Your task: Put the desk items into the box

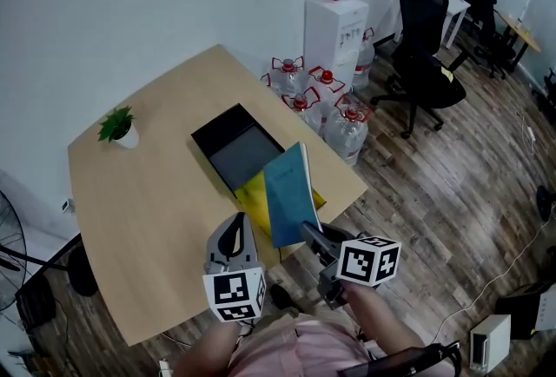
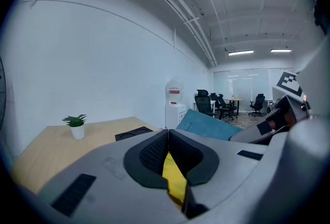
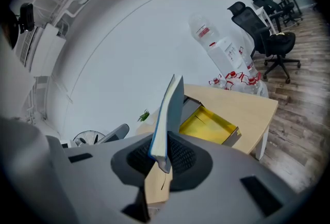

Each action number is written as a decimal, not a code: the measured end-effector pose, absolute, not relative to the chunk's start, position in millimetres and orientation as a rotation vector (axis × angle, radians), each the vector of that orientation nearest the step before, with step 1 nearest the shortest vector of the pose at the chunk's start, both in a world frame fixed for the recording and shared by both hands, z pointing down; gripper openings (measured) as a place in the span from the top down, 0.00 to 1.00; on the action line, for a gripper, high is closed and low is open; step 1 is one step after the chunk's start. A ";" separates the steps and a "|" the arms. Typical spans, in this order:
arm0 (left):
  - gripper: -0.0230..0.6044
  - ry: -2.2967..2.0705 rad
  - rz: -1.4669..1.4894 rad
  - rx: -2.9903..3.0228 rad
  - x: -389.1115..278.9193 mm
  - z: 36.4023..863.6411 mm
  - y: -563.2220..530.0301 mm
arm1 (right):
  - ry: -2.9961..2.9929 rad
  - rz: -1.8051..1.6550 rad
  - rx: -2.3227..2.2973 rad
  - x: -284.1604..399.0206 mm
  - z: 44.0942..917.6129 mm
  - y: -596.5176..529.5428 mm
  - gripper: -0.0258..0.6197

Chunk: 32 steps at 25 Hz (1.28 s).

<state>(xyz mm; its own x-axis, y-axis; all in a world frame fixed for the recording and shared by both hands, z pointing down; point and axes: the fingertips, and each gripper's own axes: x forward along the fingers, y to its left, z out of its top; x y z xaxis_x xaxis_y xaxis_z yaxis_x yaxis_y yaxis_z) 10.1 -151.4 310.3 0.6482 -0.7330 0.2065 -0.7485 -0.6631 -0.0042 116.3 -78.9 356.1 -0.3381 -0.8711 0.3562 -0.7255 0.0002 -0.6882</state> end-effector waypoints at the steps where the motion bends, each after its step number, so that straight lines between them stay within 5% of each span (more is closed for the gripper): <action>1: 0.94 -1.254 0.298 2.771 11.5 313.3 -155.0 | 2.092 -1.263 -1.690 117.8 359.7 -81.8 0.89; 32: 0.94 -1.531 0.564 2.421 37.8 381.4 -148.3 | 2.009 -1.944 -1.134 168.3 486.7 -103.2 0.86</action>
